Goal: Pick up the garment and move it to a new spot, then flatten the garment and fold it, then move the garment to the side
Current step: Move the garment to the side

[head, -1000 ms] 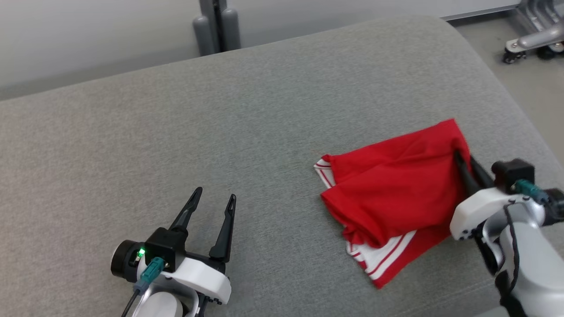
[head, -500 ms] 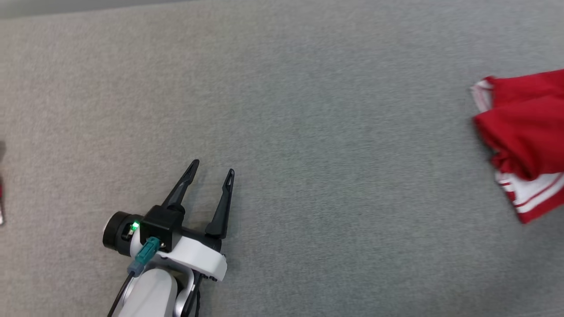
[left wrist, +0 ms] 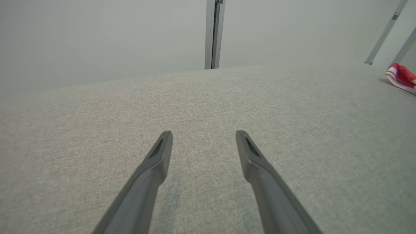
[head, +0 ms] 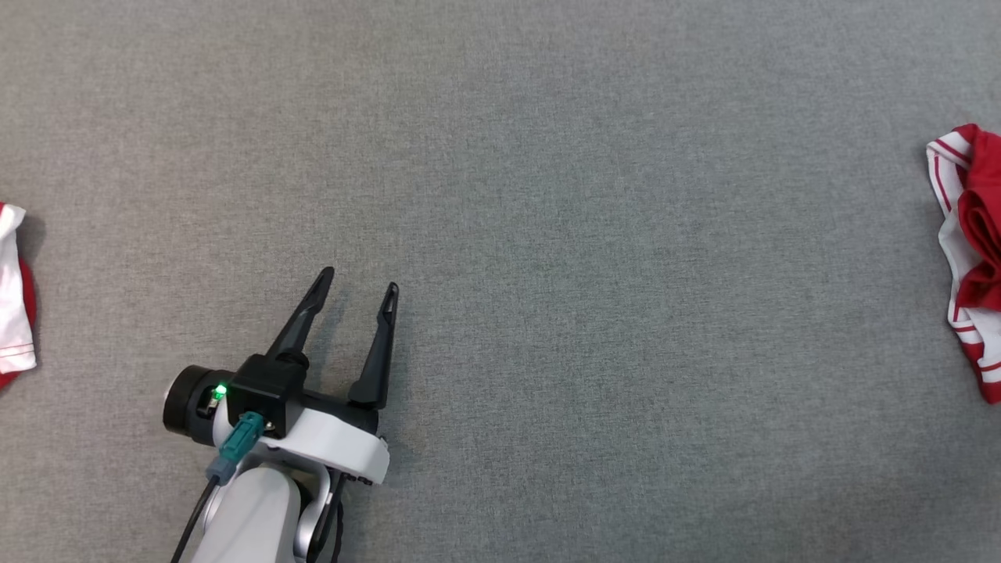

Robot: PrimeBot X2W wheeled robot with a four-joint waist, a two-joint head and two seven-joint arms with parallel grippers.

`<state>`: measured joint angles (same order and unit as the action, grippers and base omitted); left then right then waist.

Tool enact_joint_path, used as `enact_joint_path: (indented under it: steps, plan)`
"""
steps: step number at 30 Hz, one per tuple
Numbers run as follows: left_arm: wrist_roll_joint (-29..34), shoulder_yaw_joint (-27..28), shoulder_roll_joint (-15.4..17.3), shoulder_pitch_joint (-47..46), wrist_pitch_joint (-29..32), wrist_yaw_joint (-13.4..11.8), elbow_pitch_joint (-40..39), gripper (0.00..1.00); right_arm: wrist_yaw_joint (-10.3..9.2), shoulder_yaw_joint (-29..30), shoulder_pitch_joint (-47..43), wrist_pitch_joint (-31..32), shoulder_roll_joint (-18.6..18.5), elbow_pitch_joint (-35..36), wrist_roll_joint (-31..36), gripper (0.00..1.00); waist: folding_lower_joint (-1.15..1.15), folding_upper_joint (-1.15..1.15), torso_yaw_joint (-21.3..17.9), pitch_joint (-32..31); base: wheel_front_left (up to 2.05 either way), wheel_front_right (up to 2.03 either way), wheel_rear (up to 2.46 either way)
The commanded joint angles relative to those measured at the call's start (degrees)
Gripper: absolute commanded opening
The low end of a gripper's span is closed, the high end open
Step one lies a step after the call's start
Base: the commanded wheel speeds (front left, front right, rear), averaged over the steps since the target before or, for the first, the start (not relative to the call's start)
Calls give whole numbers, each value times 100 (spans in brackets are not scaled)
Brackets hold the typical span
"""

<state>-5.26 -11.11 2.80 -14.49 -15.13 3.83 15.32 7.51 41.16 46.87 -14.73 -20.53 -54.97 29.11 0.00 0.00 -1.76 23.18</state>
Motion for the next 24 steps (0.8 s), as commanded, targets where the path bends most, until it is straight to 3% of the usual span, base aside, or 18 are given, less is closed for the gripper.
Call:
enact_joint_path:
  steps: [1,10,24]
  plan:
    - [-8,55,22,-30,-1,-67,-6,100,-3,-201,156,-60,146,121,-76,100,0,0,5,-67,0,0,0]
    - [-189,245,24,127,-1,-242,34,100,-4,-1774,-692,-51,991,1467,-1289,100,0,0,87,-477,0,0,0]
    - [-342,509,20,533,-1,-453,302,100,-4,-3404,-2239,-52,1563,2246,-2657,100,0,0,331,-1339,0,0,0]
